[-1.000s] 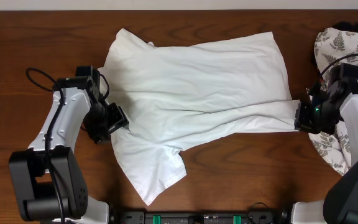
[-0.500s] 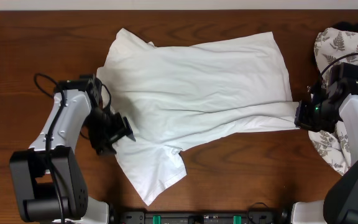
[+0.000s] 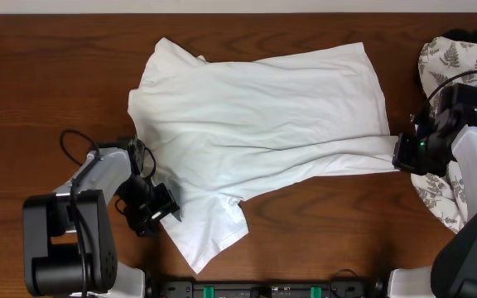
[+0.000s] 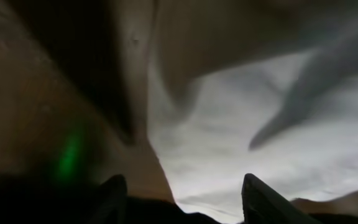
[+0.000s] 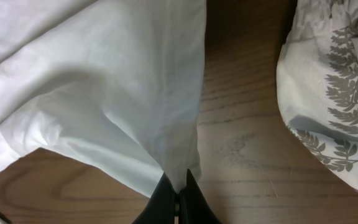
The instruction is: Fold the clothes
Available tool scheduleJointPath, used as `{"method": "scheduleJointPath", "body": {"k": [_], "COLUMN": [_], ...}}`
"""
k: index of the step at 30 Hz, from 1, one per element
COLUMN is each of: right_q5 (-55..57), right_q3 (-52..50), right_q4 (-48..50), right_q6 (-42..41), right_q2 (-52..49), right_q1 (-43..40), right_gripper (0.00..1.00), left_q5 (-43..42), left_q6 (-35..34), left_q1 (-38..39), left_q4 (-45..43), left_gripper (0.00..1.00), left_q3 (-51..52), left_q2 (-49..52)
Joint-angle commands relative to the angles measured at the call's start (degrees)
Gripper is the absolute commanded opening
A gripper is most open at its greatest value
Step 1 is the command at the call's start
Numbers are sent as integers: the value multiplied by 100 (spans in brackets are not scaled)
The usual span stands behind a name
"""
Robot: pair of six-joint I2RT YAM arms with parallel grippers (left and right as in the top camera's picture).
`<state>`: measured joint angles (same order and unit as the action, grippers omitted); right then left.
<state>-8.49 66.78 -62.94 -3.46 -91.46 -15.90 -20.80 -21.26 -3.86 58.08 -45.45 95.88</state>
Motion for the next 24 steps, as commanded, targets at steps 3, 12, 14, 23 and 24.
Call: {"method": "scheduleJointPath", "body": {"k": [3, 12, 14, 23, 24], "right_q5": [59, 57, 55, 57, 57], "right_q3": [-37, -37, -37, -37, -37], "right_q4": [15, 20, 20, 26, 33], "right_q6": [-81, -81, -81, -81, -79], "right_q2": [37, 37, 37, 37, 37], "right_q1": [-17, -15, -15, -15, -17], "right_gripper": [1, 1, 1, 1, 1], "left_q5": [98, 446, 570, 654, 654], "left_q6": [-157, -179, -177, -153, -149], "left_q1": [7, 7, 7, 7, 7], "left_q4": [-374, -903, -901, -1071, -1064], "left_gripper": [59, 26, 19, 6, 6], "left_q3": [348, 516, 516, 474, 437], "left_q2": [-52, -52, -52, -203, -319]}}
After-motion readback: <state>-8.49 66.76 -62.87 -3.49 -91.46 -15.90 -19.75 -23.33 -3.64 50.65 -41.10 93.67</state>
